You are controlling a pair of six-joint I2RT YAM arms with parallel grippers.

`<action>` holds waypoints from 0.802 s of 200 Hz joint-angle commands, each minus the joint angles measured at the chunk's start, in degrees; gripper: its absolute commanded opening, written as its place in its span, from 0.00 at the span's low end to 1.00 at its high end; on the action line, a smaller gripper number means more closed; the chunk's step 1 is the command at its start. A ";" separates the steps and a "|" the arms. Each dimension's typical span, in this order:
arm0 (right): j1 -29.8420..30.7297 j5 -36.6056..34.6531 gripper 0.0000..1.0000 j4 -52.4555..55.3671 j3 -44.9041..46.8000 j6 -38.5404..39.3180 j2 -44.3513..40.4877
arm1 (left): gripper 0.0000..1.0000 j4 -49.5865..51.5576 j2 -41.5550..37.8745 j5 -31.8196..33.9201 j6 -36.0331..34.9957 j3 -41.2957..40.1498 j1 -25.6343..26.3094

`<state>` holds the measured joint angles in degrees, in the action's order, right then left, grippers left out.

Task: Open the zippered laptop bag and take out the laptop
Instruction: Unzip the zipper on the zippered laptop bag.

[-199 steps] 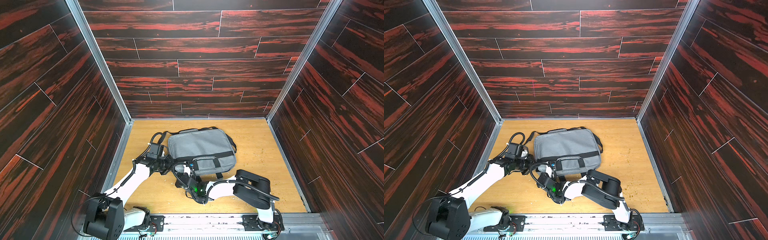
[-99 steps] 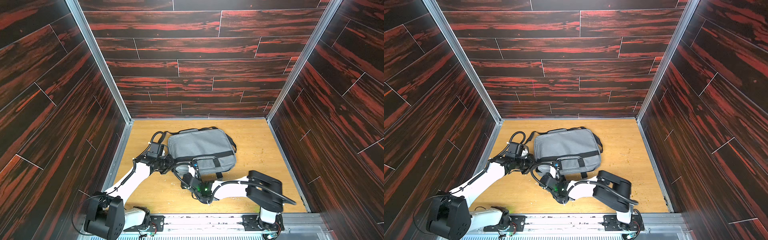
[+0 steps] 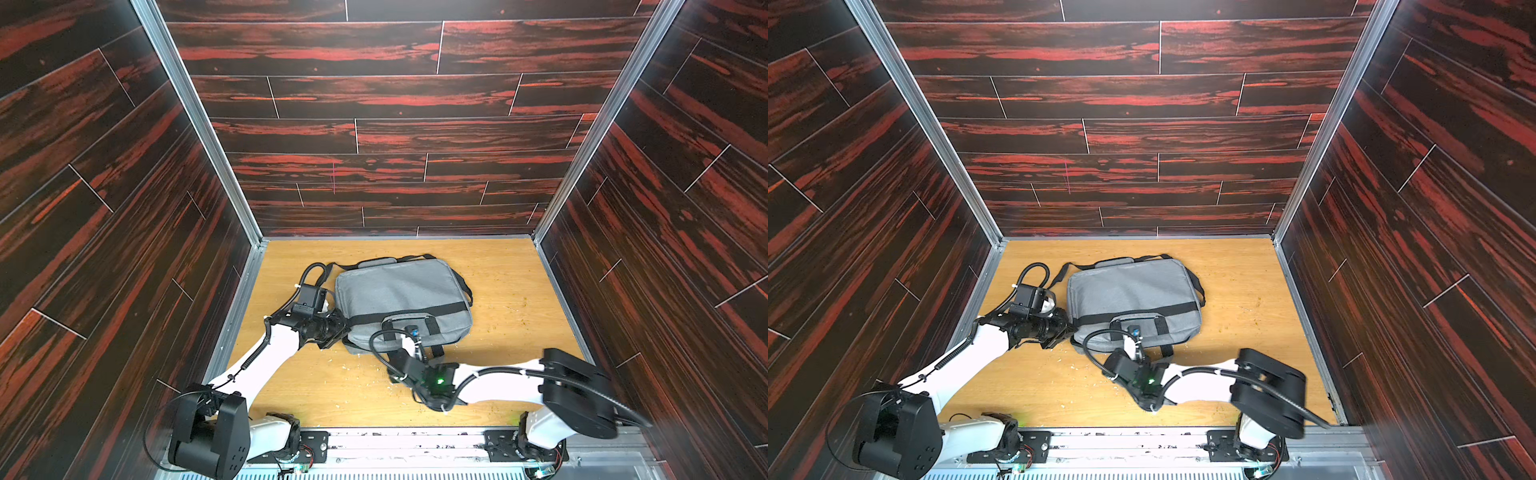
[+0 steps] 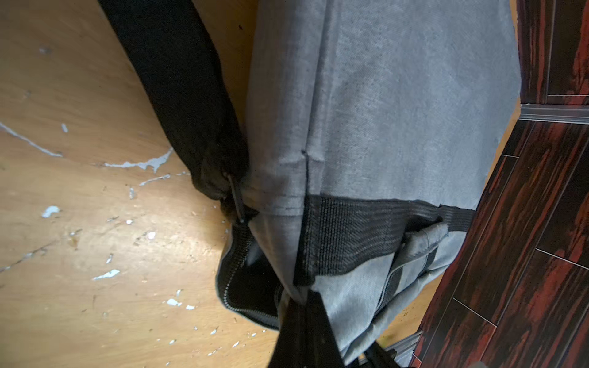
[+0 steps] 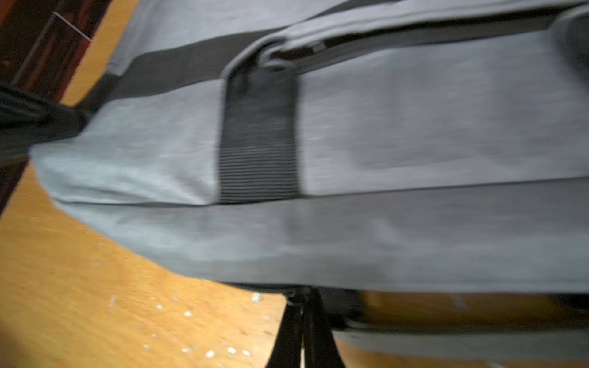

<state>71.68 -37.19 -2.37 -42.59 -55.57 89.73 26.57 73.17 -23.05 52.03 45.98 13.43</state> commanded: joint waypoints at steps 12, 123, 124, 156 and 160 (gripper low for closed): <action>-3.32 -0.21 0.00 6.03 4.21 2.14 -8.72 | 0.00 1.72 -0.39 1.78 -1.16 1.32 -1.37; -25.34 13.73 0.00 9.15 13.80 15.13 -22.72 | 0.00 2.51 -1.23 1.69 -1.09 -0.45 -1.85; -25.62 13.95 0.00 9.10 13.82 15.18 -22.74 | 0.00 2.56 -1.21 1.69 -1.07 -0.45 -1.84; -31.68 17.87 0.00 9.14 14.54 19.10 -22.84 | 0.00 2.66 -1.02 1.78 -1.40 -0.62 -2.11; -32.60 18.64 0.00 9.06 14.63 19.60 -22.85 | 0.00 2.64 -0.97 1.78 -1.41 -0.51 -2.10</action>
<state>43.05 -21.21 6.35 -28.64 -40.27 68.29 27.75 73.14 -23.03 51.62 45.87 12.32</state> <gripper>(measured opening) 0.046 0.048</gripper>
